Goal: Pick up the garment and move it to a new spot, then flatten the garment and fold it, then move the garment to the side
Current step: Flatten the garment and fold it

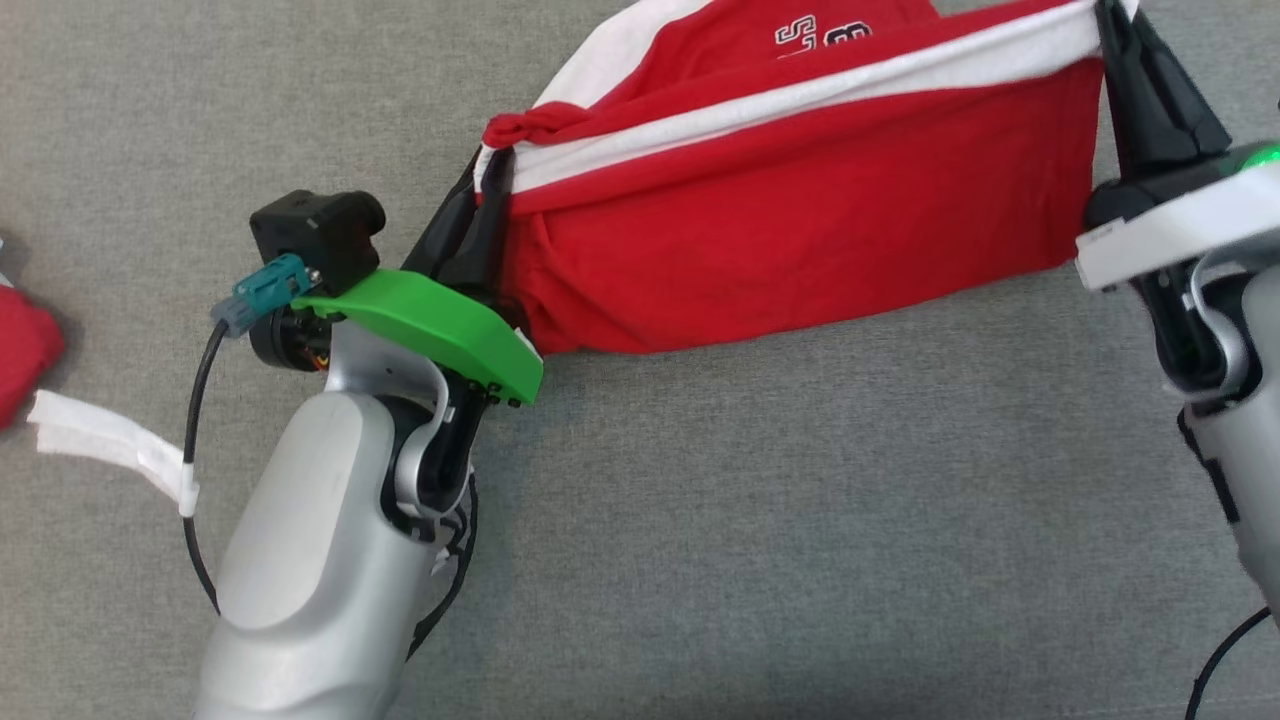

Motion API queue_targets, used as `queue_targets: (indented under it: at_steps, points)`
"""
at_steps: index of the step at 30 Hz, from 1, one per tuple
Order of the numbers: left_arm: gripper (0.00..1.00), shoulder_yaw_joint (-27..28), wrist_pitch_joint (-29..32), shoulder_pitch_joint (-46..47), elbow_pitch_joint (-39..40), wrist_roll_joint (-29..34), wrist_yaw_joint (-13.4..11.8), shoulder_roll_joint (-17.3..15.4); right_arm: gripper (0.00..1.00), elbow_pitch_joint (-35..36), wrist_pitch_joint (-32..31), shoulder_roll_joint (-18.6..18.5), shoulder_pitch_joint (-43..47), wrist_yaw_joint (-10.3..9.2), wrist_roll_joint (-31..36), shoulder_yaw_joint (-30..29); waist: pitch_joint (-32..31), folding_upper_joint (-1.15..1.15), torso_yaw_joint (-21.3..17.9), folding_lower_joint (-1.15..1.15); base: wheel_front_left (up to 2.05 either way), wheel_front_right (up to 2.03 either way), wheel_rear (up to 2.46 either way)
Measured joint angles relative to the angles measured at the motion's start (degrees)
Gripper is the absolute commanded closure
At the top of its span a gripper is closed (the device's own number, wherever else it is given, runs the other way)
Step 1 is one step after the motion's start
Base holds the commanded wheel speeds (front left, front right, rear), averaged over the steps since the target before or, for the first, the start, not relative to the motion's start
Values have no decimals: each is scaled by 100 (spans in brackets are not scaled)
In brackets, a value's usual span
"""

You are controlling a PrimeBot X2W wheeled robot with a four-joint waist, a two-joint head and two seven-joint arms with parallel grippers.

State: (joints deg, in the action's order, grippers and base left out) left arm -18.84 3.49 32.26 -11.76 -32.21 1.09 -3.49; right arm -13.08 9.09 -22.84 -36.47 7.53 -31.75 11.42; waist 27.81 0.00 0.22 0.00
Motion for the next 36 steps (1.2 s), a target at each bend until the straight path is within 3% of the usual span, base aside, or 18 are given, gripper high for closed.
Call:
queue_targets:
  at_steps: [9, 18, 19, 20, 21, 27, 30, 36]
  points:
    - [100, -358, -517, 742, -570, -309, 20, 54, 100, -1585, -42, -465, -1853, 0, -584, 1032, 424, 0, 558, 0, 0, 0, 0]
    - [97, -897, -753, 1115, -1089, -910, -57, 62, 100, -2662, 196, -469, -2680, 0, -973, 1958, 670, 0, 885, 0, 0, 0, 0]
    - [51, -945, -769, 1139, -1138, -987, -57, 62, 87, -2751, 227, -453, -2744, 0, -1018, 2053, 675, 0, 896, 0, 0, 0, 0]
    - [0, -984, -789, 1160, -1188, -1011, -57, 62, 44, -2803, 269, -438, -2774, 0, -1060, 2114, 672, 0, 897, 0, 0, 0, 0]
    - [0, -1026, -822, 1178, -1247, -1020, -57, 62, 0, -2859, 332, -423, -2791, 0, -1094, 2174, 662, 0, 893, 0, 0, 0, 0]
    - [0, -1070, -1244, 1165, -1414, -1054, -111, 64, 0, -2897, 575, -432, -2703, 0, -1046, 2306, 509, 0, 811, 0, 0, 0, 0]
    - [0, -994, -1513, 1067, -1405, -1021, -166, 53, 0, -2496, 589, -421, -2452, 0, -795, 1859, 424, 0, 735, 0, 0, 0, 0]
    - [0, -761, -1827, 942, -973, -200, -669, -283, 0, -1683, 591, -160, -1406, 0, -25, 693, 193, 0, 541, 0, 0, 0, 0]
